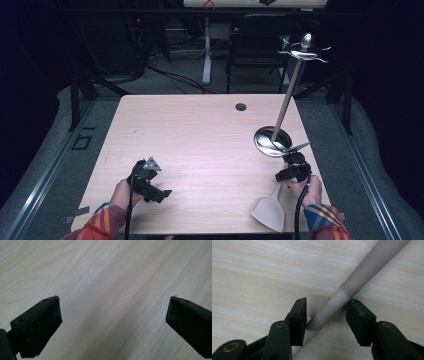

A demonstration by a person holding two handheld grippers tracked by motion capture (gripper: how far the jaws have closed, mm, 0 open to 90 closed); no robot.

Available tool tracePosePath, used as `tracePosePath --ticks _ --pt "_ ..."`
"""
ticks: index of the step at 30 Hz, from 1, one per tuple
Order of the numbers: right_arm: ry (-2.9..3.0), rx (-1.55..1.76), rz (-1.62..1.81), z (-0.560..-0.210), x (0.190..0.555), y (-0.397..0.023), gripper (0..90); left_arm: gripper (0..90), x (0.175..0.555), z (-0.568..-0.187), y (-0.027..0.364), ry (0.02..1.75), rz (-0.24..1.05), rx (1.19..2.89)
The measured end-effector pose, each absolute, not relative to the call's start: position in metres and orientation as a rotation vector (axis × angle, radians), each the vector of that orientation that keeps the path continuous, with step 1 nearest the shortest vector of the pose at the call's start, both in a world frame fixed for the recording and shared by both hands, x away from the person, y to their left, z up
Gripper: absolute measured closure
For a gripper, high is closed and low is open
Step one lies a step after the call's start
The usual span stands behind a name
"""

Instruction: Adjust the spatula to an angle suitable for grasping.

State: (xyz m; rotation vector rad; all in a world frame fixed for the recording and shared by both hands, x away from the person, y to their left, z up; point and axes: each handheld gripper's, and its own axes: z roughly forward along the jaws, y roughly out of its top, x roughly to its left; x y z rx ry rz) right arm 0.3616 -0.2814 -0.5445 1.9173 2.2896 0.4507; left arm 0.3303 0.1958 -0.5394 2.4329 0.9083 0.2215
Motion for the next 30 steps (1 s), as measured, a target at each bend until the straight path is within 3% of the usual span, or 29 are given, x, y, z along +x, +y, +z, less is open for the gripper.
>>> tracePosePath --ticks 30 --pt "2.296 1.886 0.496 -0.536 0.358 -0.281 77.2 0.0 0.331 -0.539 0.196 0.904 0.213 2.435"
